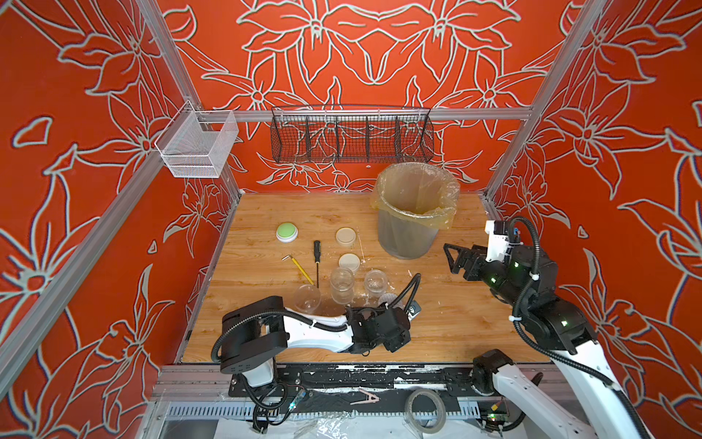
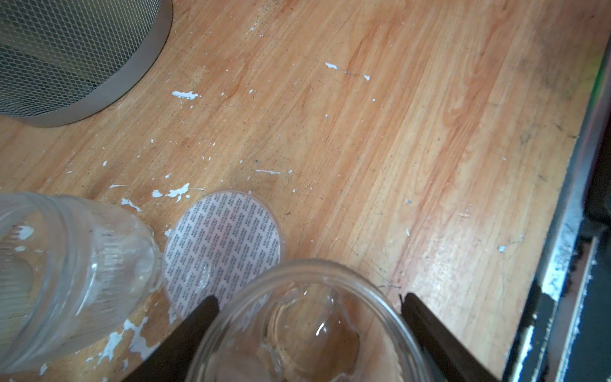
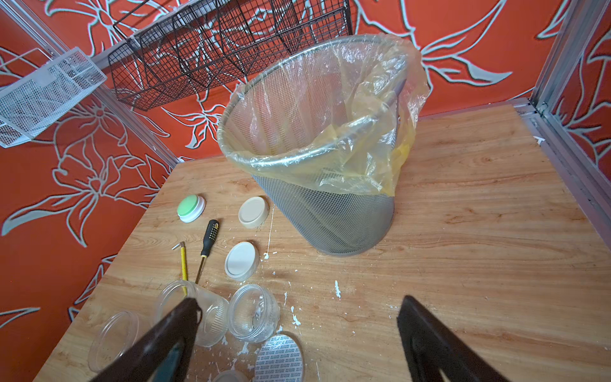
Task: Empty moldy tea leaves from jars
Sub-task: Place the jar at the center of the board, then reset both arms
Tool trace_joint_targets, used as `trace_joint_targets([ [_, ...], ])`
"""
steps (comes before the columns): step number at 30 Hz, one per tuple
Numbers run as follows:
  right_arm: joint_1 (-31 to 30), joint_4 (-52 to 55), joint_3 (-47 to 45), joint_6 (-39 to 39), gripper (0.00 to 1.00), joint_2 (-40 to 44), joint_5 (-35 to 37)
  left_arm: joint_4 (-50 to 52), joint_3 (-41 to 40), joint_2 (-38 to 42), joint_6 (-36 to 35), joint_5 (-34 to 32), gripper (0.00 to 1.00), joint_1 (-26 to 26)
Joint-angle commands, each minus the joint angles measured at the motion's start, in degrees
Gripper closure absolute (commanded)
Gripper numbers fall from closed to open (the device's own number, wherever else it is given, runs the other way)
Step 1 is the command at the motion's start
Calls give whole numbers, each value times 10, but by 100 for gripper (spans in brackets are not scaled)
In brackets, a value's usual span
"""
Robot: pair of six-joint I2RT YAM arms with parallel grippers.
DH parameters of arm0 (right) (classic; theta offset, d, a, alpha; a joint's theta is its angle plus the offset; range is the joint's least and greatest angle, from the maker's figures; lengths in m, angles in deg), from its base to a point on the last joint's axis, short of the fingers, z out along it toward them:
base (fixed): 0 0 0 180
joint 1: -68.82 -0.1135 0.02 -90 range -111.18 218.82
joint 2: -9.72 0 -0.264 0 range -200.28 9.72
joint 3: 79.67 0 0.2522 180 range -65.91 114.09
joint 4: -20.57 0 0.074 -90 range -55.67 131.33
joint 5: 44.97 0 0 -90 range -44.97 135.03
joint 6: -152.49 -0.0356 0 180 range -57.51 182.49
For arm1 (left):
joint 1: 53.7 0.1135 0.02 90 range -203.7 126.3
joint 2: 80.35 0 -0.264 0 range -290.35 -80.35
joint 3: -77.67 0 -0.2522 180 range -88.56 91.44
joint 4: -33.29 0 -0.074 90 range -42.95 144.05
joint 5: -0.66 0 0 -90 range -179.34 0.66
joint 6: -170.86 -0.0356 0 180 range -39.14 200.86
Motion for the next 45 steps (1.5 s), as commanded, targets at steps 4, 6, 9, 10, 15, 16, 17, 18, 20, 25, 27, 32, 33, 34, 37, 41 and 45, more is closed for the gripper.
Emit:
trace_joint_targets([
  [4,-3,-18,-7,-16,4,-3,-4,15,-13,21,6,-1,19,-1],
  [6,-3,-20,-6,-18,4,-4,-5,13,-14,26,6,0,9,-1],
  [9,-2,-23,-5,-18,4,-6,-7,13,-14,32,7,2,1,-1],
  [10,-3,-24,-4,-19,4,-7,-8,12,-13,36,8,3,1,-1],
  [15,-3,-24,-1,-18,4,-9,-10,6,-16,70,11,7,1,-1],
  [16,-3,-23,-1,-19,4,-10,-10,7,-15,81,11,8,1,-1],
  [17,-3,-24,-1,-18,4,-10,-11,10,-14,95,12,9,1,-1],
  [18,-3,-24,-1,-18,4,-11,-11,12,-12,108,13,9,1,-1],
  [20,-3,-24,-1,-17,4,-11,-8,20,-9,143,13,6,1,-1],
  [25,-3,-32,-6,-10,4,-5,12,85,30,234,42,-42,1,18],
  [27,-3,-35,-9,-7,5,-1,33,117,49,269,63,-60,0,49],
  [32,-3,-43,-25,7,4,15,109,163,61,359,102,-87,0,172],
  [33,-3,-42,-28,11,4,18,124,168,58,371,104,-94,0,196],
  [34,-3,-41,-31,14,4,21,145,174,56,392,105,-105,0,224],
  [37,-3,-41,-50,34,4,26,209,183,38,420,102,-139,0,303],
  [41,-1,-55,-96,58,3,27,274,176,-12,437,105,-163,0,409],
  [45,7,-92,-149,92,2,13,305,155,-74,435,124,-163,0,510],
])
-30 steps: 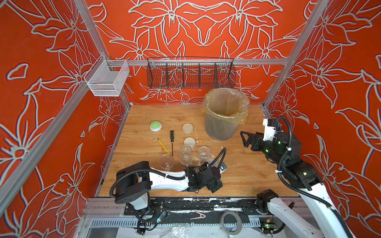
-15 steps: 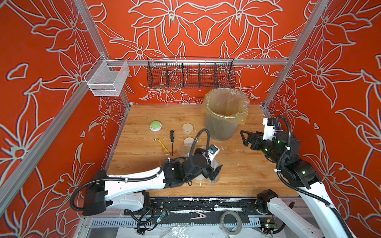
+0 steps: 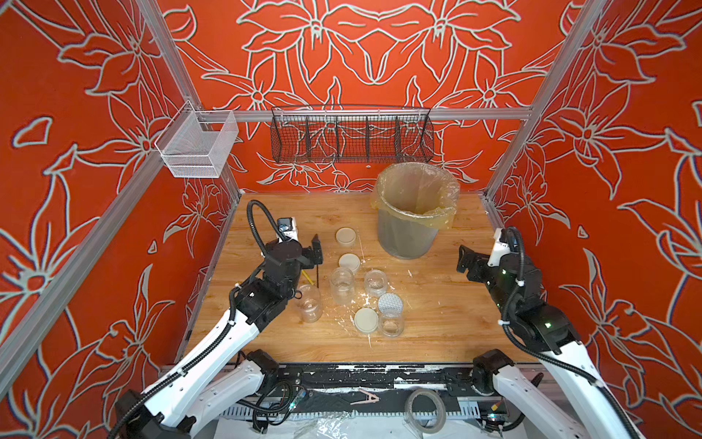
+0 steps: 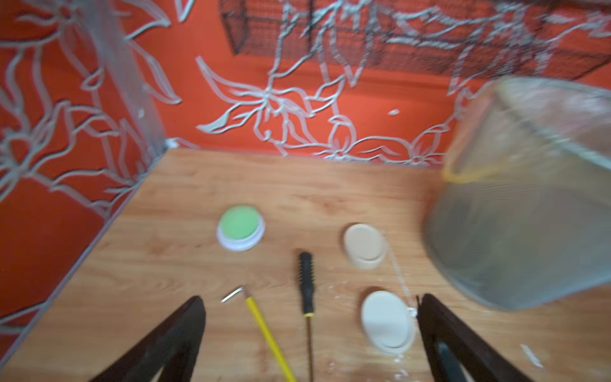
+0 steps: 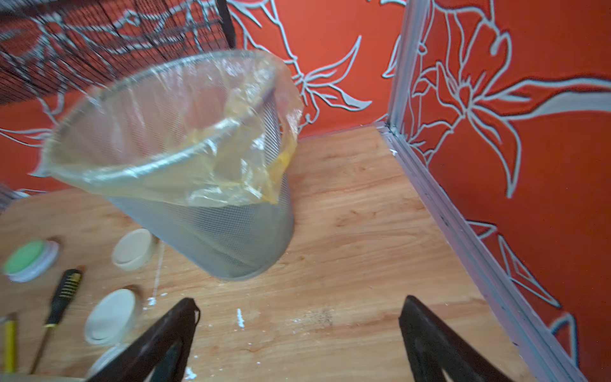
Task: Empty moldy tea leaves from jars
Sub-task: Reset both arms
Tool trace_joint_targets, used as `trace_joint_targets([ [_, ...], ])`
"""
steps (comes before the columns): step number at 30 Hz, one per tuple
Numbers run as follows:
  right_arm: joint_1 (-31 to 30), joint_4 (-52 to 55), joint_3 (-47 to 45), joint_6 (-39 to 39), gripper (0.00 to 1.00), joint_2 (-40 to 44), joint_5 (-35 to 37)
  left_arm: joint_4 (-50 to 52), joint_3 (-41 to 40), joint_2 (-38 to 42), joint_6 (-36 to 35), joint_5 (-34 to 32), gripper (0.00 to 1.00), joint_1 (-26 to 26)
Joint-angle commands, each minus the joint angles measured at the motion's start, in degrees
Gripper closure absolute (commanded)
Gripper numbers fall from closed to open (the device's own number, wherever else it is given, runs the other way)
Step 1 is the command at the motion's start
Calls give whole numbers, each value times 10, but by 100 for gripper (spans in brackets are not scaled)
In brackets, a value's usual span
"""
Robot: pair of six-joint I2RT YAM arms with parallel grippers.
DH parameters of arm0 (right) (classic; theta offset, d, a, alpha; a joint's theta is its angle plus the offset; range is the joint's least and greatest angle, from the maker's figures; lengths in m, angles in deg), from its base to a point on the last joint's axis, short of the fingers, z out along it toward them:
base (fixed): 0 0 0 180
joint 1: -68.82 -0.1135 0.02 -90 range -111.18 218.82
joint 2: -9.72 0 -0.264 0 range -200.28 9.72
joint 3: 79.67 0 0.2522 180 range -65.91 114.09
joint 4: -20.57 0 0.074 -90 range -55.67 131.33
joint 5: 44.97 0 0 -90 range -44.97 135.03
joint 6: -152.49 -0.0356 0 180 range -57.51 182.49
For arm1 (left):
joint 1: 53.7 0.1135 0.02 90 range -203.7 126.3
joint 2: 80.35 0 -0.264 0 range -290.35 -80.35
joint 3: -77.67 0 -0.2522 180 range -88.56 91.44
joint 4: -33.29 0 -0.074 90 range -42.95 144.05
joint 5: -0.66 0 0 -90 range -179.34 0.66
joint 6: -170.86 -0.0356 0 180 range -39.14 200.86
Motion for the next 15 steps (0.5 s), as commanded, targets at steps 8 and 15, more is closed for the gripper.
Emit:
trace_joint_targets([
  [8,70,-202,-137,80,2,-100,26,-123,-161,-13,-6,-96,0,122],
  [15,105,-404,-210,124,2,-222,-34,-235,-244,-45,-53,48,0,207],
])
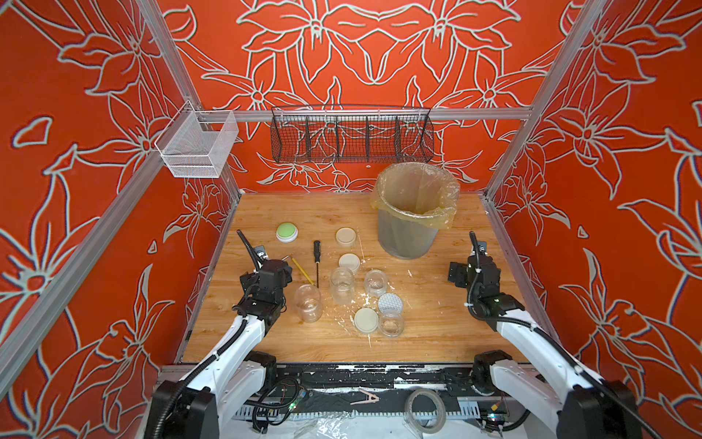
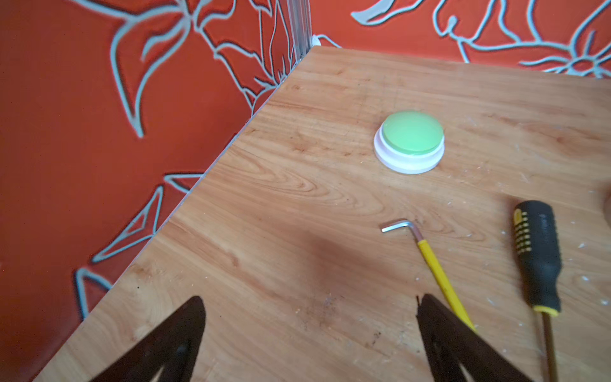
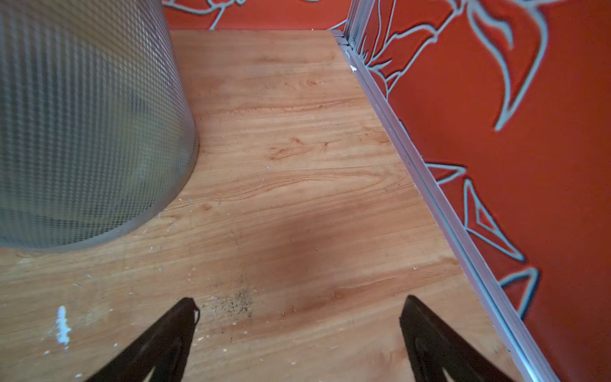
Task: Empty moldy tea leaves from jars
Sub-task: Reset both arms
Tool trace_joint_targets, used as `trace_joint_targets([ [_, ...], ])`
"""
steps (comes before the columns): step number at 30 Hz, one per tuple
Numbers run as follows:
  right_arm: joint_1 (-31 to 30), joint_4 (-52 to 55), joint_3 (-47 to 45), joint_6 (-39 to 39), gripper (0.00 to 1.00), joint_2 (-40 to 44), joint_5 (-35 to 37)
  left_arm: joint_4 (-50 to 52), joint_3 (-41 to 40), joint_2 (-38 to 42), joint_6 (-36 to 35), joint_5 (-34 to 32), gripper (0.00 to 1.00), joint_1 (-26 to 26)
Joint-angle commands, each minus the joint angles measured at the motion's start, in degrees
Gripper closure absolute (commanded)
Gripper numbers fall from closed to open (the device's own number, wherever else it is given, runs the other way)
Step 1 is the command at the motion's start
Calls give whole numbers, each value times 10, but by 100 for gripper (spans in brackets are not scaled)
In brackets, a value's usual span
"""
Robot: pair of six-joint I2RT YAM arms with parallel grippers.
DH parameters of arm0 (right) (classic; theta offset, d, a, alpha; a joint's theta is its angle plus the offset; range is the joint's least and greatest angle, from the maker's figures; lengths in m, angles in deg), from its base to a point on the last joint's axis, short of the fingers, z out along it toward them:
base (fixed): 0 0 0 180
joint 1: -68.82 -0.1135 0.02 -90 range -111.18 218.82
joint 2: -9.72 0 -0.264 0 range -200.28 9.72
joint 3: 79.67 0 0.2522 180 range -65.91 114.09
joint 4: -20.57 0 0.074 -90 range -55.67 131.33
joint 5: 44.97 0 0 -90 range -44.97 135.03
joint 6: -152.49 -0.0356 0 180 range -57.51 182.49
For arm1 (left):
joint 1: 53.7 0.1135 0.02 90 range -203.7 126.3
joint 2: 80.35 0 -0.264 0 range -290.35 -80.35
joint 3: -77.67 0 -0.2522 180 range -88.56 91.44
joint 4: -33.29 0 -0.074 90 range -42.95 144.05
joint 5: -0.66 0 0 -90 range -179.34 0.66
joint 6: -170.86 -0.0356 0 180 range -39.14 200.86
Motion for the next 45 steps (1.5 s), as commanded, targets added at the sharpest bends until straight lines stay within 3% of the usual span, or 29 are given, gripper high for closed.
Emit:
trace_joint_targets([
  [1,13,-148,-18,40,2,-44,-36,-107,-35,-12,-37,109,0,36],
  [9,28,-256,11,94,3,-190,-104,-212,-66,-18,-58,319,0,130],
  [12,38,-342,-17,104,3,-212,-112,-280,-76,-85,-62,401,0,152],
  [14,48,-432,-52,99,2,-237,-131,-329,-77,-139,-66,424,0,152],
  [18,56,-454,-71,102,2,-239,-153,-298,-37,-183,-80,449,0,149],
  [21,57,-456,-69,101,2,-242,-153,-299,-23,-215,-78,443,2,146],
  [24,59,-438,-59,89,3,-244,-130,-252,7,-225,-88,377,3,113],
  [45,60,-426,-52,86,3,-248,-131,-253,6,-223,-89,370,3,108],
])
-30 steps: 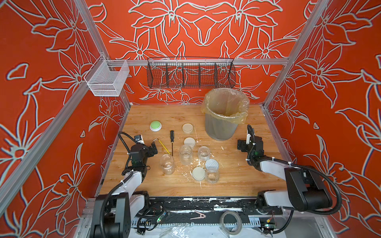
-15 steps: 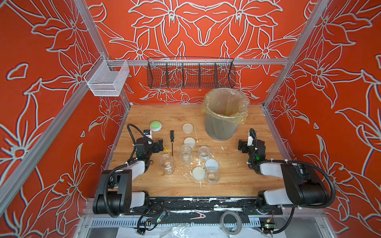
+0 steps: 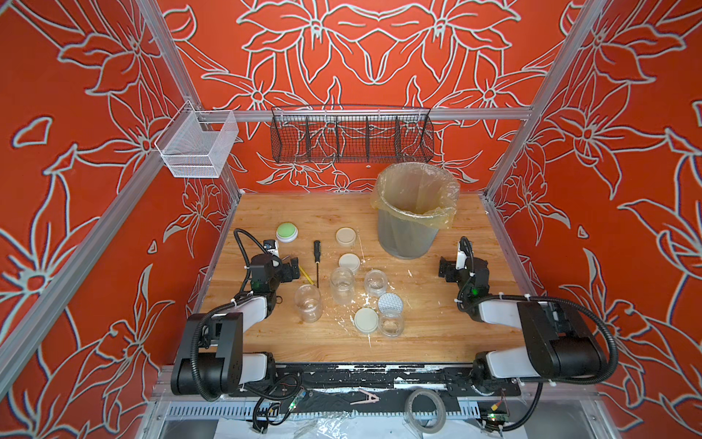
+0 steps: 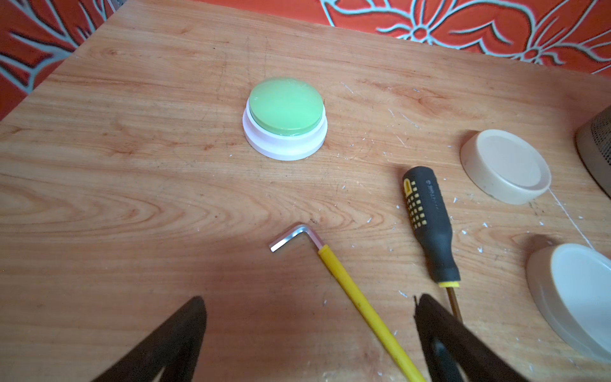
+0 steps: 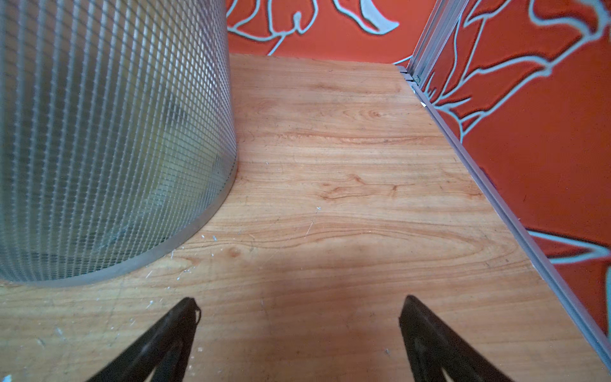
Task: Empty moldy tea leaves from jars
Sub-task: Reset both arms
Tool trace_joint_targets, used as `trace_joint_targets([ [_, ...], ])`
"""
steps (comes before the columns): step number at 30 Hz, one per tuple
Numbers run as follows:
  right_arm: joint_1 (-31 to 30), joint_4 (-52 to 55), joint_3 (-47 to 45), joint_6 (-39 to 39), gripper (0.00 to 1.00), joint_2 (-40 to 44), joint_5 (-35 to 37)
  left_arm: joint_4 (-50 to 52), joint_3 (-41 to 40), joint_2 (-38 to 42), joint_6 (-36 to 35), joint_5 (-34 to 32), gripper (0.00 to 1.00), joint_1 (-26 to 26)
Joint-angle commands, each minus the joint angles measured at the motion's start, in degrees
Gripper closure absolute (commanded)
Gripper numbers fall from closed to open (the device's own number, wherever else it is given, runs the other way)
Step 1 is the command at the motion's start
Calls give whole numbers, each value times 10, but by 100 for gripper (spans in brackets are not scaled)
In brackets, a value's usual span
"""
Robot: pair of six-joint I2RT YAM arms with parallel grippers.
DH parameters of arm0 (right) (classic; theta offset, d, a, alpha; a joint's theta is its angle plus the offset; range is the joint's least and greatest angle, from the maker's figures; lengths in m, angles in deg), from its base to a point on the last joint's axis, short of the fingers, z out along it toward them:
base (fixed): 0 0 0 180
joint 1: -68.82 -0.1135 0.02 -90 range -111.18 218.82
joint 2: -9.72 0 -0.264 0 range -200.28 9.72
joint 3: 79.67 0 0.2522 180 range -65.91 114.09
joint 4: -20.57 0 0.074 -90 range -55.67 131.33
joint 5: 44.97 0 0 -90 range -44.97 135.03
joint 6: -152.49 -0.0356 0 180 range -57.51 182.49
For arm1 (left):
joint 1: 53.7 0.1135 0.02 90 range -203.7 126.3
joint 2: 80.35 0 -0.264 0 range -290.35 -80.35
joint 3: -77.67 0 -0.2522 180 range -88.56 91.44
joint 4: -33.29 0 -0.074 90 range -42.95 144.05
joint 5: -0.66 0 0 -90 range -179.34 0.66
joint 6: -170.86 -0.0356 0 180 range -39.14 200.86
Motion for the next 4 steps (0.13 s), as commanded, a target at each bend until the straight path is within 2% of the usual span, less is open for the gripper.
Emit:
trace_joint_targets([
  [1,4,-7,13,1,2,-4,3,-2,3,-2,-8,-4,3,-4],
  [4,5,-10,11,2,3,-2,3,-2,3,-2,-8,-4,3,-4],
])
